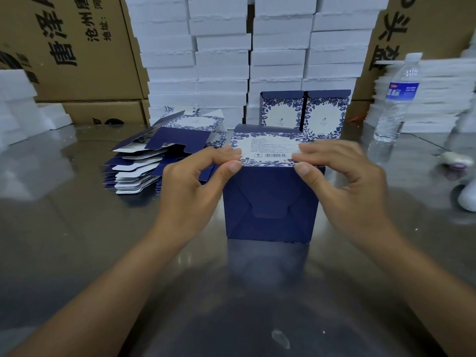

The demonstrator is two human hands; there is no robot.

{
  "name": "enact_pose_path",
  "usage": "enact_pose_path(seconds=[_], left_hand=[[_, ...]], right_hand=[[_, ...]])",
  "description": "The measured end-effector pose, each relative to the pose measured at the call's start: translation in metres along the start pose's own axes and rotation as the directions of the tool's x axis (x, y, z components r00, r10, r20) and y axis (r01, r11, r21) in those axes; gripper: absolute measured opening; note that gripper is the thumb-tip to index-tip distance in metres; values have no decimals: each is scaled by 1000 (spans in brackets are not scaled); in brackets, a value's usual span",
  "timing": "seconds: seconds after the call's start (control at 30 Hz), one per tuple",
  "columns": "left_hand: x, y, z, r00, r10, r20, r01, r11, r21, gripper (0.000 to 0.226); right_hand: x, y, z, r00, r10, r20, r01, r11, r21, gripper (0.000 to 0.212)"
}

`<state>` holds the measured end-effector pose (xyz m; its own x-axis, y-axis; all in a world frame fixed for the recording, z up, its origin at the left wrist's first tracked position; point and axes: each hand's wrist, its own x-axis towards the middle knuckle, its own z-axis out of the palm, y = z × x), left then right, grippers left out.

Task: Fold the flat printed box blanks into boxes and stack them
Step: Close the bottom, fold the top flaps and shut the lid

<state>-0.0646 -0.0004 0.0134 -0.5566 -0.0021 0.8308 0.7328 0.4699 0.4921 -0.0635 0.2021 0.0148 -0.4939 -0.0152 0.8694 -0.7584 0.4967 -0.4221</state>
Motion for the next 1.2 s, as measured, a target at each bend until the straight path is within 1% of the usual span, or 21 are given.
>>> enact_pose_path(seconds=[0.07,0.2,0.4,0.57,0.67,0.77,0.87,1.0,1.13,1.2], left_hand=[[0,-1,0,1000,-14,4,14,1000,-17,12],[-1,-2,1,999,-38,-6,38,998,-56,11],[-1,-3,-1,998,-56,-5,56,996,-70,9],[1,-3,-2,998,-59,5,60,995,-74,9],[2,-3,-3,999,-45,3,45,996,-71,8],[1,-3,-3,998,-56,17,57,995,-85,10],[2,-1,-5,995,-87,48,92,989,-116,10],[6,-1,-8,991,-105,78,113,987,-115,19],[4,-2,-7,992,-111,67,120,982,-148,11],[2,-7,-5,990,-132,42,137,978,-159,10]], right_hand=[[0,1,0,1000,-3,16,3,1000,-16,9],[1,2,-1,999,16,32,-16,1000,14,7],[0,6,-4,995,73,63,-71,997,-27,16],[1,8,-4,990,110,88,-115,992,48,13],[1,8,-4,991,101,86,-106,993,57,12],[0,8,-4,990,119,78,-126,988,93,14],[1,10,-4,984,154,86,-163,980,117,21],[2,11,-2,984,153,95,-163,981,106,21],[-1,12,-1,983,147,113,-157,984,83,16],[-4,13,-2,971,151,188,-158,987,23,19]])
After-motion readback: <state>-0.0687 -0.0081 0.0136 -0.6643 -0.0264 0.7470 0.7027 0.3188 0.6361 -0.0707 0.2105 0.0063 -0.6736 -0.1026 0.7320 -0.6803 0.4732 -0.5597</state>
